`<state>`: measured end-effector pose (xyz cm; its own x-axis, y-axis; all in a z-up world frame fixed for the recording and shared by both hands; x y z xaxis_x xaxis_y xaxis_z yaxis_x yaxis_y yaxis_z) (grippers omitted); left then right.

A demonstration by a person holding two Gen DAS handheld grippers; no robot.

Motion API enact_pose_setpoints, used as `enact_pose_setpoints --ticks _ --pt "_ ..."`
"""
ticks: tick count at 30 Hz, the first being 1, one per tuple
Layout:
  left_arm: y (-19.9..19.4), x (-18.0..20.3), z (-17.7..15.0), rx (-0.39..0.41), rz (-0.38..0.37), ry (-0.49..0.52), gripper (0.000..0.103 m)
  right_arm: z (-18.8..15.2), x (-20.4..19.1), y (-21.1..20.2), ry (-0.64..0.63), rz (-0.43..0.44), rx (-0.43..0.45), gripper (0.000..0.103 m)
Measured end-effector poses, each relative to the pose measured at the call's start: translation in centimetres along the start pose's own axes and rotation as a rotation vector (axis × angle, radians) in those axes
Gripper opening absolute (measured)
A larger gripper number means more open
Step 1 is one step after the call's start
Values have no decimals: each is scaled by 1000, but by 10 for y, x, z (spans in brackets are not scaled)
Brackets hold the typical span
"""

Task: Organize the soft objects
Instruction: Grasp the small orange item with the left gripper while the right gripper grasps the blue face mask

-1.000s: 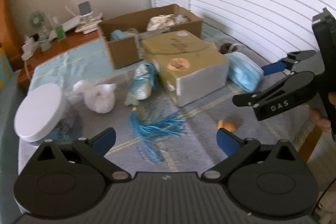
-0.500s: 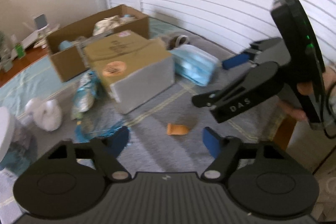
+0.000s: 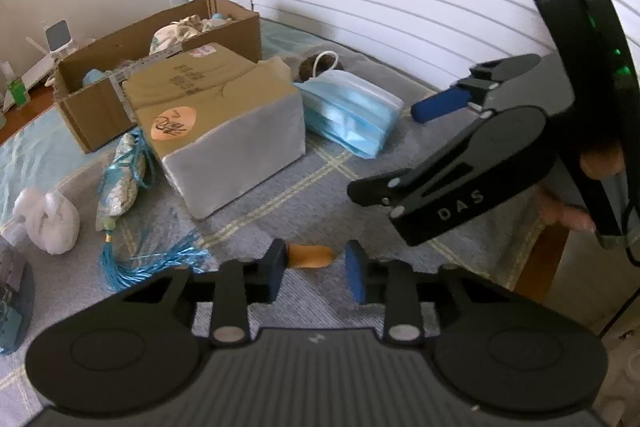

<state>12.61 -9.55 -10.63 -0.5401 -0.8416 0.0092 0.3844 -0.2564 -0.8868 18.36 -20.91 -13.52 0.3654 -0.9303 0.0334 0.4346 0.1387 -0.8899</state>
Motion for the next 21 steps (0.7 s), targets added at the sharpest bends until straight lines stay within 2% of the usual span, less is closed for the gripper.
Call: enact_pose_setpoints --ticks 2,11,18,21 --pt "0 -2 0 0 2 -3 24 0 0 0 0 0 3 103" --pt "-7 -15 -7 -8 7 -39 24 3 -1 2 14 -13 -1 103" --pt "-8 -24 -9 -2 18 -62 24 21 -6 6 -28 -87 -3 103" --pt "-8 -25 -10 -1 12 -68 24 25 -8 7 -32 -93 -6 100"
Point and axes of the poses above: each gripper's, at about its wrist camera, not at the fingertips, and y roughly the way its jaws point, x to its right, z to its top, the point moved 9 cm from there along y, roughly the way its jaws point, and after that the axes turned 15 degrees about -x, right-handed, at the moved point
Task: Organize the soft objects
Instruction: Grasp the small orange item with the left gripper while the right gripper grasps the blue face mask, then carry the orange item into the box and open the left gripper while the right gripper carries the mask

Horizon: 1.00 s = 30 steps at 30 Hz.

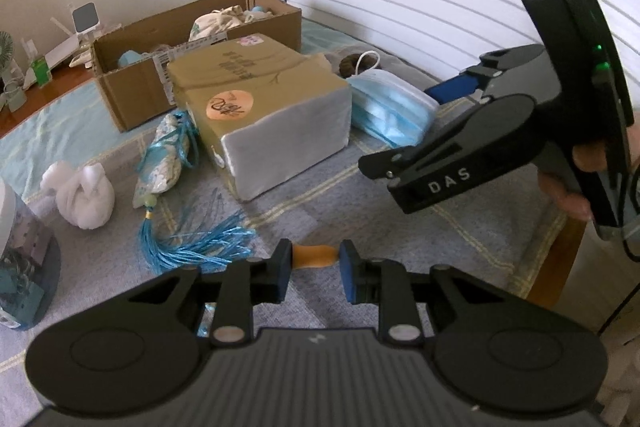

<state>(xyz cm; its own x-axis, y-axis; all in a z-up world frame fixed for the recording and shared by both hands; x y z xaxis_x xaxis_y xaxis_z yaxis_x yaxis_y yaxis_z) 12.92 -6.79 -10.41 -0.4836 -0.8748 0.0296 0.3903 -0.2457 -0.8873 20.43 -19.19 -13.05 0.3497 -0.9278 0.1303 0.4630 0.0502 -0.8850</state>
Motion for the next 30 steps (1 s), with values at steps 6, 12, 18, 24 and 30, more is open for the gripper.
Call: enact_pose_setpoints --ticks 6,12,18,24,30 --pt "0 0 0 5 -4 -4 24 -1 0 -4 36 32 8 81" --pt "0 0 0 8 -6 -7 24 5 2 -4 13 -15 11 79" --pt "-1 -1 0 1 -6 -6 24 8 0 -5 5 -14 4 55" --pt "-5 -1 1 -13 -23 20 24 6 0 -19 13 0 20 50" --pt "-18 0 -1 -25 -35 54 24 4 0 -47 27 18 64 50"
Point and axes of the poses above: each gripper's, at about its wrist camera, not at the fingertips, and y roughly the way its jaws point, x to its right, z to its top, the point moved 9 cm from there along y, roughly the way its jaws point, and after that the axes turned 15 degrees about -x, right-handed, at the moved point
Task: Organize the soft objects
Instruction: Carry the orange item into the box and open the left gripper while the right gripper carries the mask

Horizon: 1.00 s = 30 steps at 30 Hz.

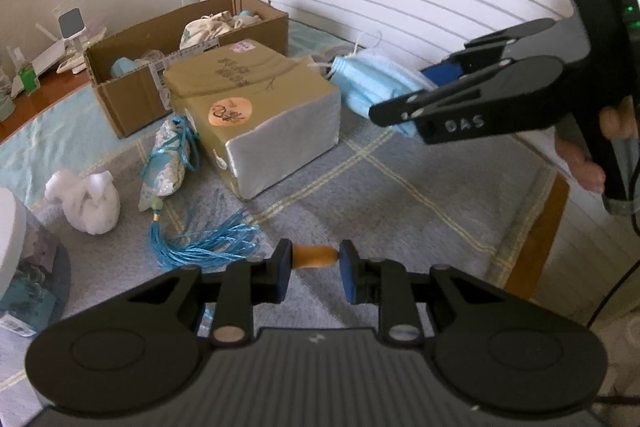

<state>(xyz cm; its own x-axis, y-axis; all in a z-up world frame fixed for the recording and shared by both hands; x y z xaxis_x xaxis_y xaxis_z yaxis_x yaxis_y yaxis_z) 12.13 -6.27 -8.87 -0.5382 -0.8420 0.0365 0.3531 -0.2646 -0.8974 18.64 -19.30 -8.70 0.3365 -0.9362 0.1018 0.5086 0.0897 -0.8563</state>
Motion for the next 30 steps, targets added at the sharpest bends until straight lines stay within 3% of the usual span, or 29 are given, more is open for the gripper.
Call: enact_pose_setpoints --ticks 8,13,22,30 --pt "-32 -21 10 18 8 -9 24 4 -7 -44 7 87 72 50" --pt "-51 -46 34 52 47 -27 24 10 -11 -56 -7 86 109 50" --pt "-53 -100 108 119 128 -66 24 19 -10 -52 6 97 118 50" --pt "-20 -134 172 121 119 -100 24 26 -2 -48 19 88 116 50"
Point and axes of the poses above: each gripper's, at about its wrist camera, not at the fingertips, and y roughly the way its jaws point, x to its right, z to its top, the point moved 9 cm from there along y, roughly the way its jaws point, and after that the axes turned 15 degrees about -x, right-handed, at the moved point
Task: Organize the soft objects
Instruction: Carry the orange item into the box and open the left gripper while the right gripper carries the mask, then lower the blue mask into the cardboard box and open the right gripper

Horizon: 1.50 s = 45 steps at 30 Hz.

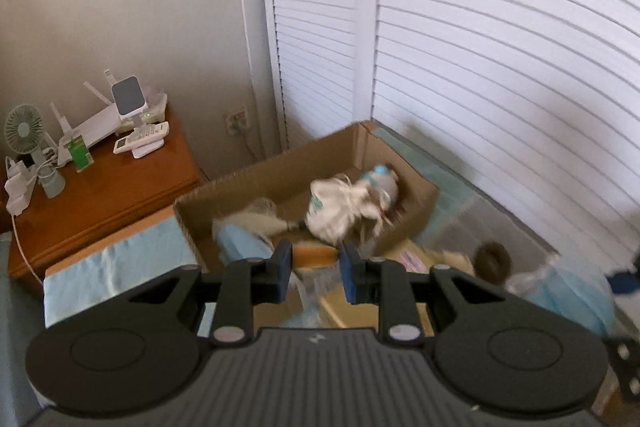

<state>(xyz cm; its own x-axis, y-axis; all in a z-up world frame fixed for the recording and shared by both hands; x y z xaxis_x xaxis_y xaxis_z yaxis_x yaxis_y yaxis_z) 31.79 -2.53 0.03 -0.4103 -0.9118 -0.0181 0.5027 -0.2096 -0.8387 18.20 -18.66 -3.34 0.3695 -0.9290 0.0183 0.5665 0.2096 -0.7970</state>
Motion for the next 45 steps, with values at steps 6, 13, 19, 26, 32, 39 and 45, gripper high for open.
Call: enact_pose_setpoints --ticks 6,13,19,26,32,39,45 --pt "26 -8 19 -14 5 -41 45 1 7 7 12 -13 -14 50" --pt "1 -7 6 30 32 -58 88 2 9 6 24 -12 -11 50" --pt "-42 9 -32 53 40 -26 93 12 9 6 19 9 0 50" --pt "-81 43 -85 85 2 21 96 61 8 18 -36 15 36 50" --pt "-90 49 -108 94 -32 8 96 121 9 56 -156 -22 -9 50" --pt "-86 38 -117 93 -46 -51 96 172 10 108 -356 -126 -80 50" --pt "-75 31 -122 64 -77 -93 96 191 1 144 -585 -286 -60 50"
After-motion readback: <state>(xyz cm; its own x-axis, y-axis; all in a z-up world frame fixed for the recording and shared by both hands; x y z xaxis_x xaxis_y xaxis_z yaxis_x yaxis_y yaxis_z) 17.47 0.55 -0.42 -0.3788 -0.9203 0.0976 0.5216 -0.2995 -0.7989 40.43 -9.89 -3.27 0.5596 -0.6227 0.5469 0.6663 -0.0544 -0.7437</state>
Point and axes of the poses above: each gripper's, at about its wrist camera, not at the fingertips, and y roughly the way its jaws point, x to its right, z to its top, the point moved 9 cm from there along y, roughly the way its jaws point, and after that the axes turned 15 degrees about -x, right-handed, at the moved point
